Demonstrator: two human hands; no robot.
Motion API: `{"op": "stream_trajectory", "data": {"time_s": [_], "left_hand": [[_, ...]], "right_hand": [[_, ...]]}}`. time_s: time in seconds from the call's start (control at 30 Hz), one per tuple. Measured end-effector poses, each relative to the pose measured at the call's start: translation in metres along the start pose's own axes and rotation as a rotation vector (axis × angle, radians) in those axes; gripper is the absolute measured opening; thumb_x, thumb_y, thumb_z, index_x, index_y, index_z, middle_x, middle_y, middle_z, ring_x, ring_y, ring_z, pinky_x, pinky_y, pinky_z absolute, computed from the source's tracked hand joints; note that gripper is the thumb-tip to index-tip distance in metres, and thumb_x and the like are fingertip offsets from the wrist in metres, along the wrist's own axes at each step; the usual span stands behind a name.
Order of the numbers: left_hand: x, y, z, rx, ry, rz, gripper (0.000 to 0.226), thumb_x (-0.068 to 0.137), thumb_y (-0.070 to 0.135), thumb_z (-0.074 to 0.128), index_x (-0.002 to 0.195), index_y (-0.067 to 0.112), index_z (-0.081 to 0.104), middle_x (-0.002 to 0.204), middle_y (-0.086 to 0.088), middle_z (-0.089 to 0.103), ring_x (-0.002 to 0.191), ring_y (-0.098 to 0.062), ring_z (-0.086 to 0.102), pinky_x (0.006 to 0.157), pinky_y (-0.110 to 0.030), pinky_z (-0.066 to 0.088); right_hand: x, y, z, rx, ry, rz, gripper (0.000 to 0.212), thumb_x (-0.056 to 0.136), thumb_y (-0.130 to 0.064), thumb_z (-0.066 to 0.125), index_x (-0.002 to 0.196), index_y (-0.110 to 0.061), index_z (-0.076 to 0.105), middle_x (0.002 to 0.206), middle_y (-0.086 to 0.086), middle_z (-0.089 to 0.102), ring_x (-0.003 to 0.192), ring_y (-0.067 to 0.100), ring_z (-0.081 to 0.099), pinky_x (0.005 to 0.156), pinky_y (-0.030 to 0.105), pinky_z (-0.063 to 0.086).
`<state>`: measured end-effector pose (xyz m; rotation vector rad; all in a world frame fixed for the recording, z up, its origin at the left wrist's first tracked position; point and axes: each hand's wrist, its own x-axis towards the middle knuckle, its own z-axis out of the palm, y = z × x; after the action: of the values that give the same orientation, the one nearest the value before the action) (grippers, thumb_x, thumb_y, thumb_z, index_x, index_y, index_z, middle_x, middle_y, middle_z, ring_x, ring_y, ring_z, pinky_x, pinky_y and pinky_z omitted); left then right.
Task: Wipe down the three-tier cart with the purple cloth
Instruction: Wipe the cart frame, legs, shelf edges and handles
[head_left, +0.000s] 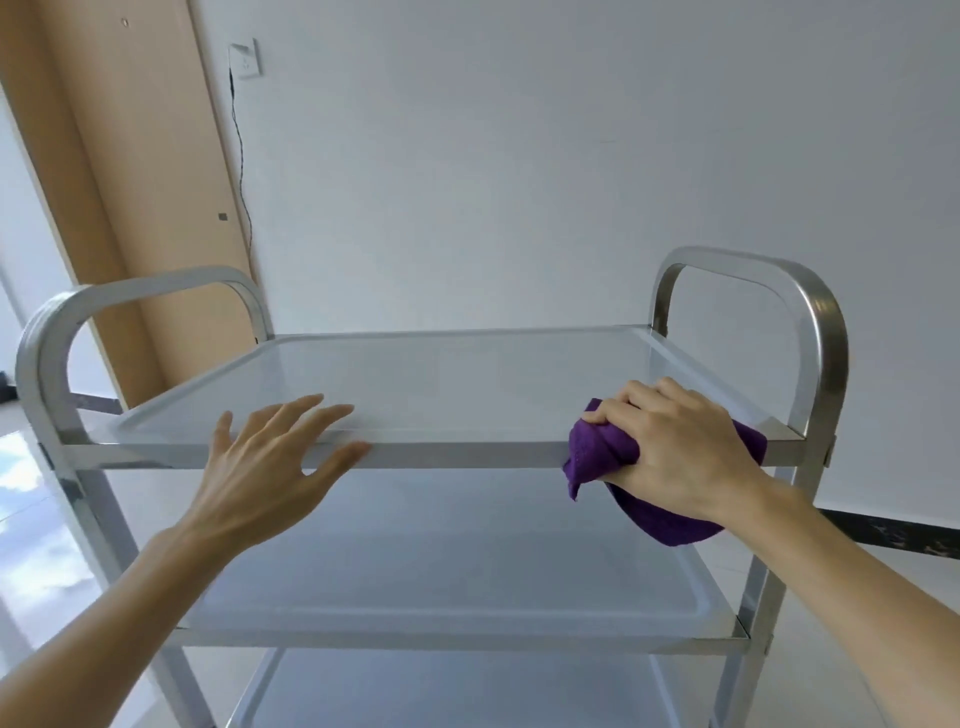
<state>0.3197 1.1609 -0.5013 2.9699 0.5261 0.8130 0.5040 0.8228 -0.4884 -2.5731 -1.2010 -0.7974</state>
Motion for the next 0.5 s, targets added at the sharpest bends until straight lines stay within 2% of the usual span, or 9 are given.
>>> {"op": "stream_trajectory", "data": {"time_s": [0.13,0.23,0.37,0.5], "left_hand": [[0.001,-0.002,0.000,-0.011,-0.006,-0.016,0.077,0.081,0.085,0.019,0.132,0.041,0.057,0.138,0.012,0.056,0.126,-0.021,0.048,0.109,-0.055,0.029],[0.006,0.015,-0.003,-0.011,-0.023,-0.005,0.072,0.083,0.080,0.028,0.127,0.035,0.063,0.131,0.007,0.062,0.118,-0.024,0.054,0.102,-0.055,0.036],[0.019,0.037,-0.006,-0.045,-0.084,-0.005,0.065,0.083,0.075,0.038,0.119,0.030,0.068,0.124,0.002,0.066,0.112,-0.032,0.059,0.096,-0.059,0.041],[0.034,0.053,0.001,-0.046,-0.116,0.026,0.063,0.084,0.072,0.042,0.115,0.025,0.072,0.120,-0.004,0.068,0.105,-0.040,0.064,0.088,-0.066,0.046]], "right_hand": [[0.000,0.007,-0.005,0.030,0.004,0.020,0.042,0.069,-0.059,0.066,0.100,-0.031,0.069,0.087,-0.014,0.059,0.080,0.016,0.052,0.072,0.032,0.043],[0.001,0.016,-0.013,0.042,-0.039,0.045,0.037,0.066,-0.045,0.078,0.098,-0.027,0.071,0.084,-0.014,0.058,0.077,0.015,0.053,0.069,0.032,0.044],[0.001,0.035,-0.021,0.034,-0.098,0.112,0.047,0.050,-0.030,0.092,0.092,-0.025,0.071,0.083,-0.014,0.056,0.075,0.017,0.054,0.064,0.033,0.044],[0.003,0.058,-0.022,0.041,-0.169,0.138,0.058,0.042,-0.032,0.092,0.091,-0.031,0.061,0.084,-0.016,0.049,0.071,0.017,0.052,0.060,0.031,0.040]]}}
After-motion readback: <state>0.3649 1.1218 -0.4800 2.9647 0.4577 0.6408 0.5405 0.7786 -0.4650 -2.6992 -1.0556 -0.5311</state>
